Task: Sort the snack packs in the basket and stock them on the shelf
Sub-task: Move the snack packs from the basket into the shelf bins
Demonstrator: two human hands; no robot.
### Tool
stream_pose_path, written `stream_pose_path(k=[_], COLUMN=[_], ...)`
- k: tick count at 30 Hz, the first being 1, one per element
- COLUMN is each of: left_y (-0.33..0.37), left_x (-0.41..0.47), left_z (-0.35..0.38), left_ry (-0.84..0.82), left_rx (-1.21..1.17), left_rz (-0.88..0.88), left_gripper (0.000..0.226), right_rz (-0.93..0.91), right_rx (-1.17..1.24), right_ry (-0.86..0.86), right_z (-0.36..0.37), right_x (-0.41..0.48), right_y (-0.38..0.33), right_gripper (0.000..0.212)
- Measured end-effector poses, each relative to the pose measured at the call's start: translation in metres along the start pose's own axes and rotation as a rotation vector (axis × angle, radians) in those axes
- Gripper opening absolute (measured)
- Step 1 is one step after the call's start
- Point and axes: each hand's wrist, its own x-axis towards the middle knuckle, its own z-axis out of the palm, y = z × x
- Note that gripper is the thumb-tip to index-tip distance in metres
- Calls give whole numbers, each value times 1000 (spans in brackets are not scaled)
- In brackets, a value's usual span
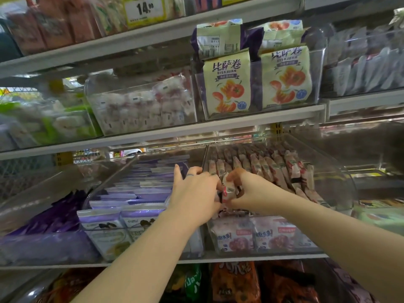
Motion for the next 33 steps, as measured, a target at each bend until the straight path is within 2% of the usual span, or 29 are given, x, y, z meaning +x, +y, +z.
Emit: stream_pose_path(k=[2, 6, 9, 13, 18, 20, 23, 25, 27, 30, 33], left_y=[-5, -2, 5, 7, -3, -3, -3, -6, -10, -17, -35], left_x=[2, 5, 13, 11, 10, 7, -4, -17, -34, -69, -117], left_z=[-5, -4, -1, 6, -3, -6, -8, -10, -13, -15, -5], left_ry=[-39, -6, 9, 34, -155, -173, -78, 19, 147, 353, 490], left_rx=[-19, 142, 176, 176, 146, 126, 63, -14, -110, -252, -316], left_rz=[12, -7, -55, -60, 30, 43, 50, 47, 41, 46, -7], left_gripper=[30, 23, 27, 36, 46, 47, 46, 44, 40, 32, 25], right_rz=[-5, -117, -148, -136, -63, -57, -77, -73, -106, -289, -461], right_rx=[-35, -221, -285, -304, -236, -250, -348, -348, -284, -199, -121], right_ry=[7, 67, 118, 62, 27, -1, -66, -52, 77, 339, 399], right_z=[1, 3, 4, 6, 6, 3, -9, -16, -18, -3, 33], right_x=[-1, 2, 9, 7, 5, 5, 0, -7, -17, -37, -59], right_y=[2, -3, -5, 0, 3, 0, -5, -7, -12, -31, -59], right_gripper=[58, 52, 42, 44, 53, 53, 58, 61, 56, 33, 18])
